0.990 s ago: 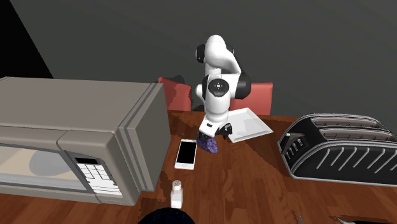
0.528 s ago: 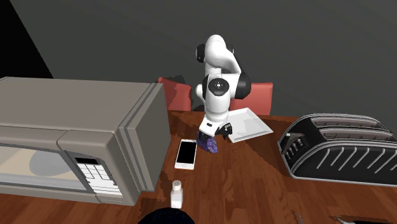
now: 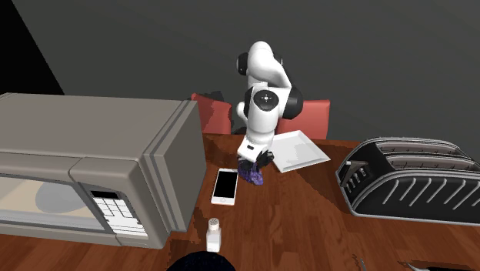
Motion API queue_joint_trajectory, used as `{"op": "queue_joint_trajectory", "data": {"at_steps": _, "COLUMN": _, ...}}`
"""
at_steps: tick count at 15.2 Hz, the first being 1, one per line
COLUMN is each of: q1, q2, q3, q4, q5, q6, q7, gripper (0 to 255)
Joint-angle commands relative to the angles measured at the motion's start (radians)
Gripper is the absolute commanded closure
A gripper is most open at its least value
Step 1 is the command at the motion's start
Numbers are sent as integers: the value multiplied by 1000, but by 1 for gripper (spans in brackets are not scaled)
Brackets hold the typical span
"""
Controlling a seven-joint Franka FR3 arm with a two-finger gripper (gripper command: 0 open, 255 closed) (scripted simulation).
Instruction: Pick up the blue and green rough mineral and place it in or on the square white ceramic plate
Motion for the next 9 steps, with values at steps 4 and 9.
{"op": "queue_joint_trajectory", "data": {"at_steps": 4, "q1": -1, "q2": 12, "q3": 8, "q4": -11, "q5": 92, "q6": -35, "q7": -1, "gripper": 255}}
{"op": "queue_joint_trajectory", "data": {"at_steps": 9, "q1": -3, "q2": -1, "q3": 7, "q4": 20, "q5": 61, "q6": -25, "q7": 0, "gripper": 0}}
